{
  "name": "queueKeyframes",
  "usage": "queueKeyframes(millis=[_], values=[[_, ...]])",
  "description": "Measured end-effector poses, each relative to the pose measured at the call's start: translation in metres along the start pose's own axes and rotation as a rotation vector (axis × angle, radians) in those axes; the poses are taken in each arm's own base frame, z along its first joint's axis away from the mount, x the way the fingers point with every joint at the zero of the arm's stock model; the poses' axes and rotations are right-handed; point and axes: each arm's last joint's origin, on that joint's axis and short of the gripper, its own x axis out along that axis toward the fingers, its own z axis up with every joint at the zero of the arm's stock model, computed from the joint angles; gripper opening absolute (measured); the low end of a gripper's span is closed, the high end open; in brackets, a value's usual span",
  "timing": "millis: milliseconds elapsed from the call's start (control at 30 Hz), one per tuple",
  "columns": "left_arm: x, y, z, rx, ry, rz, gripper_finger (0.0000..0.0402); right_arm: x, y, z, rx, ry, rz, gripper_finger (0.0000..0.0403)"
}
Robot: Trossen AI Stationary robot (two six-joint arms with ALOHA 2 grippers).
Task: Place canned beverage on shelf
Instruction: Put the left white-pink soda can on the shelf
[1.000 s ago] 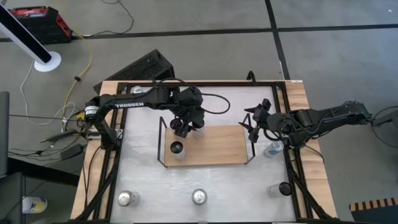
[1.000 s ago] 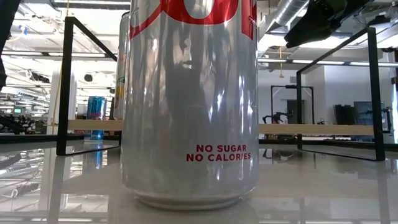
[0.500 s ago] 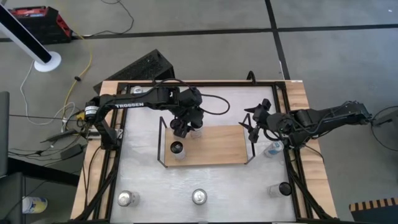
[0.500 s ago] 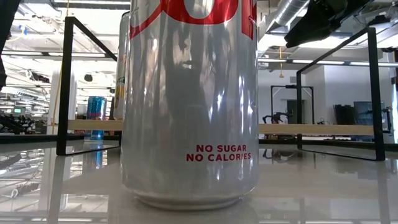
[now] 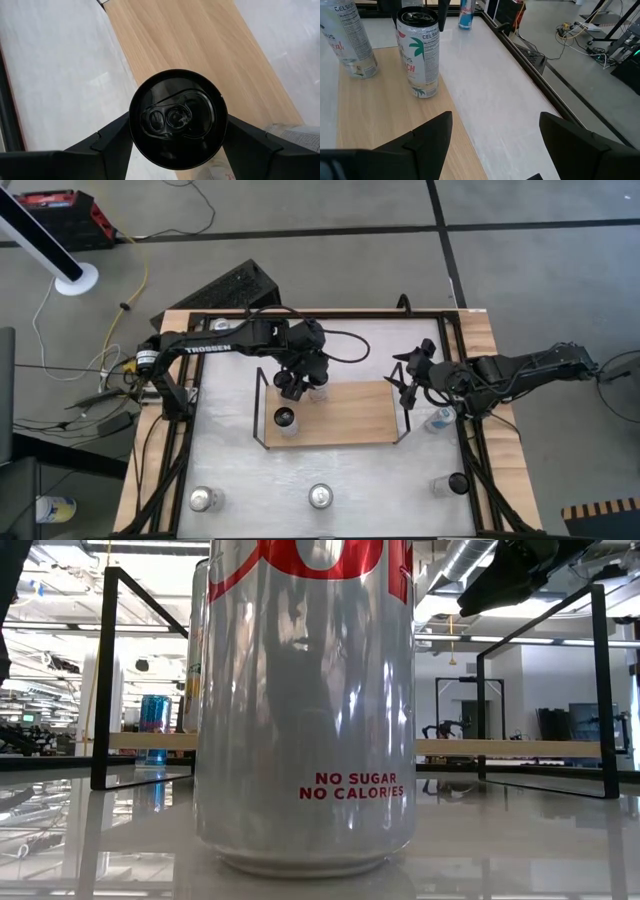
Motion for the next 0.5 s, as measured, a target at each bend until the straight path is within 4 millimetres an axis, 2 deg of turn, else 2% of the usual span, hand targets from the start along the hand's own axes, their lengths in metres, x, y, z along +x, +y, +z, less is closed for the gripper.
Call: queueKeyframes(millis=[233, 500], values=[[0.0, 0.0, 0.0, -0.004, 0.0, 0.0, 0.0246, 0.0, 0.0, 0.0, 0.0, 0.0, 0.0, 0.0324], [0.012, 0.001, 0.0, -0.002, 0.014, -0.013, 0.0246, 0.0, 0.0, 0.0, 0.0, 0.0, 0.001, 0.0324]])
